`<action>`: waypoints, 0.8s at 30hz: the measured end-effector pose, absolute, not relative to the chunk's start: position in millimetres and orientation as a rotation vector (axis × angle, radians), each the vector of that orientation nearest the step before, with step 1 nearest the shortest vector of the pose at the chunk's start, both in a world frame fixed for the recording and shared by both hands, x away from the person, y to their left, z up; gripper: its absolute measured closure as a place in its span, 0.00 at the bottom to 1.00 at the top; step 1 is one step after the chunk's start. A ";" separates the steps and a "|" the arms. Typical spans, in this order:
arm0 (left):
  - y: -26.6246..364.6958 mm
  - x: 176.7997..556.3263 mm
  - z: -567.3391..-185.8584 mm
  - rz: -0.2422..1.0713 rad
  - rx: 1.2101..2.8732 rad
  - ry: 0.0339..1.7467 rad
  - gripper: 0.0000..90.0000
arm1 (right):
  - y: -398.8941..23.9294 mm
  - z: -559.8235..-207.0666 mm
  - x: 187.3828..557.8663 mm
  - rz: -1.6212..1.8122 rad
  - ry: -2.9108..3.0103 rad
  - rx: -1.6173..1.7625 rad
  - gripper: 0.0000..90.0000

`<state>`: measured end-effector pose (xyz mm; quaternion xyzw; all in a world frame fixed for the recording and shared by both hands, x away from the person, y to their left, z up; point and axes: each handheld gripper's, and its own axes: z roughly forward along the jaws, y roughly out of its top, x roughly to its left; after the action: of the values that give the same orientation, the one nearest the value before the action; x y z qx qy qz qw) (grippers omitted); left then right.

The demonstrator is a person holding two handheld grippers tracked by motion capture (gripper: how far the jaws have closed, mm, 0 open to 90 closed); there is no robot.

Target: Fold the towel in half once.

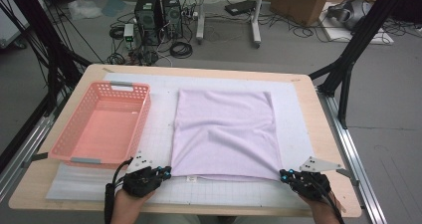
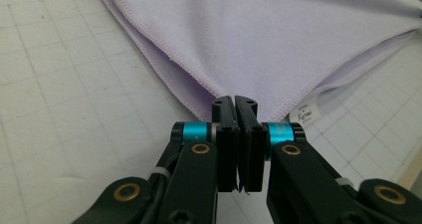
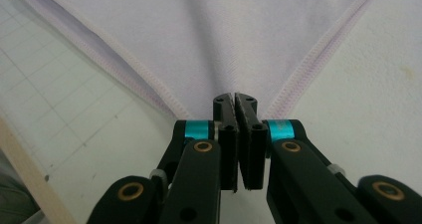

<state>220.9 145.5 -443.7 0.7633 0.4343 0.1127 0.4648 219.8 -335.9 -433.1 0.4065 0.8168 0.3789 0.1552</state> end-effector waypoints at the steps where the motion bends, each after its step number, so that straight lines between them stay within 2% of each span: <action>1: 145.9 219.5 -443.8 0.272 1.875 1.066 0.97 | -336.4 -433.5 218.8 1.092 2.343 1.167 0.98; 5: 147.7 217.8 -443.4 0.264 1.870 1.075 0.96 | -336.4 -433.5 214.1 1.090 2.341 1.170 0.94; 6: 147.8 219.3 -442.8 0.273 1.857 1.084 0.89 | -336.6 -432.9 213.9 1.086 2.328 1.179 0.88; 7: 148.7 221.4 -441.4 0.272 1.839 1.099 0.77 | -337.4 -432.3 214.0 1.096 2.311 1.193 0.82; 8: 149.0 222.4 -440.1 0.282 1.827 1.100 0.73 | -339.4 -431.6 214.6 1.107 2.287 1.205 0.78; 10: 149.2 227.3 -436.9 0.300 1.804 1.106 0.66 | -342.5 -430.0 216.3 1.137 2.241 1.232 0.76; 15: 139.0 244.3 -441.2 0.302 1.839 1.144 0.61 | -339.0 -432.1 229.0 1.130 2.220 1.250 0.77; 17: 133.8 246.8 -445.9 0.291 1.870 1.140 0.62 | -333.4 -437.0 233.3 1.101 2.252 1.247 0.79; 20: 127.8 246.9 -449.1 0.310 1.918 1.115 0.71 | -324.7 -442.0 237.7 1.051 2.301 1.213 0.87; 22: 126.0 246.3 -450.5 0.324 1.943 1.106 0.79 | -322.6 -443.4 238.5 1.036 2.315 1.208 0.92; 24: 124.5 244.6 -450.3 0.352 1.955 1.087 0.92 | -323.6 -443.4 239.0 1.039 2.326 1.204 0.97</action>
<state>244.6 124.5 -450.3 0.7816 0.4345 0.1408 0.4248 239.0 -323.6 -443.4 0.4218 0.8147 0.3638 0.1615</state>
